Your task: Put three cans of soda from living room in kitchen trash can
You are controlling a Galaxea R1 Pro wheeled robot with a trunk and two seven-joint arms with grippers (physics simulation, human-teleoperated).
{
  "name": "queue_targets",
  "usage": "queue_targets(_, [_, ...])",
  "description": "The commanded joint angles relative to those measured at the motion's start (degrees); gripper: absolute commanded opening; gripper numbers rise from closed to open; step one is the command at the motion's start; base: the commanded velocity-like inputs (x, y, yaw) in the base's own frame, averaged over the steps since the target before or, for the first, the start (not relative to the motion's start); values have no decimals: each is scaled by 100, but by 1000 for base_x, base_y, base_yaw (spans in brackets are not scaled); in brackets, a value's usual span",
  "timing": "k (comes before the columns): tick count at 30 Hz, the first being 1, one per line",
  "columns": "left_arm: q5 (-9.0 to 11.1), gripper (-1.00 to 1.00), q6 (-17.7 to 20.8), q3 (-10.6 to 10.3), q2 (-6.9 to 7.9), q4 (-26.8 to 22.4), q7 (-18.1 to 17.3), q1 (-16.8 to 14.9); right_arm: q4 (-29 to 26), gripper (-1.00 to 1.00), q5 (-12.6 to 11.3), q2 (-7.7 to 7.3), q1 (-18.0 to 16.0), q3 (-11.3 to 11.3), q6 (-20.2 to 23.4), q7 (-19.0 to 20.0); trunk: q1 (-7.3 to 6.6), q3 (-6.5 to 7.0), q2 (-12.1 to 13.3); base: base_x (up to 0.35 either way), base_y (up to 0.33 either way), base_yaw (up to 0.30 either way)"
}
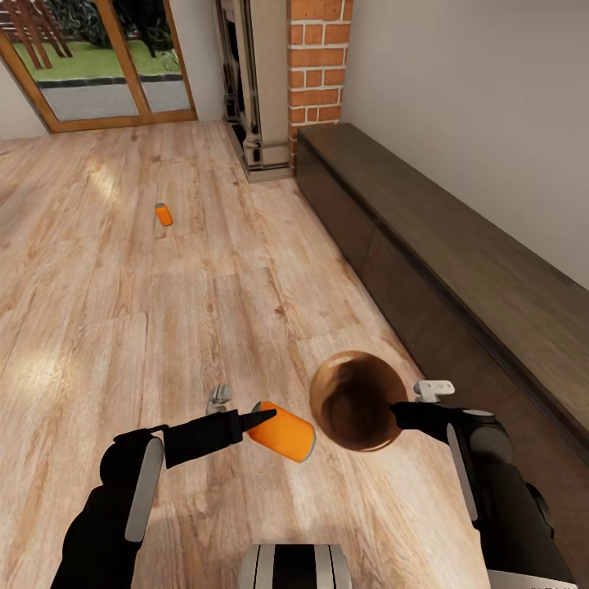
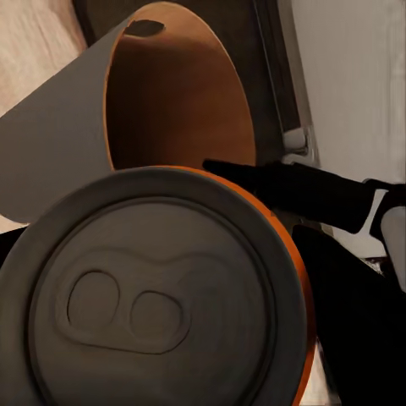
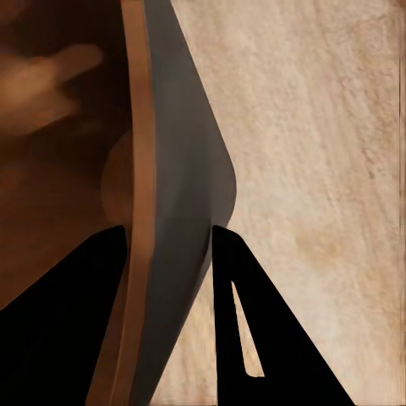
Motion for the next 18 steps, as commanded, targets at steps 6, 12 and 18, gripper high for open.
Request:
queue_targets(6, [223, -100, -5, 6, 0, 2, 3, -7, 127, -100, -50, 13, -1, 10, -192, -76, 0, 0, 0, 0, 0, 0])
queue_targets(12, [564, -100, -5, 7, -4, 1, 3, -16, 142, -100, -50, 16, -1, 19, -214, -88, 0, 0, 0, 0, 0, 0])
queue_targets(18, [958, -100, -5, 7, -23, 7, 16, -24, 143, -100, -50, 16, -1, 19, -215, -84, 0, 0, 0, 0, 0, 0])
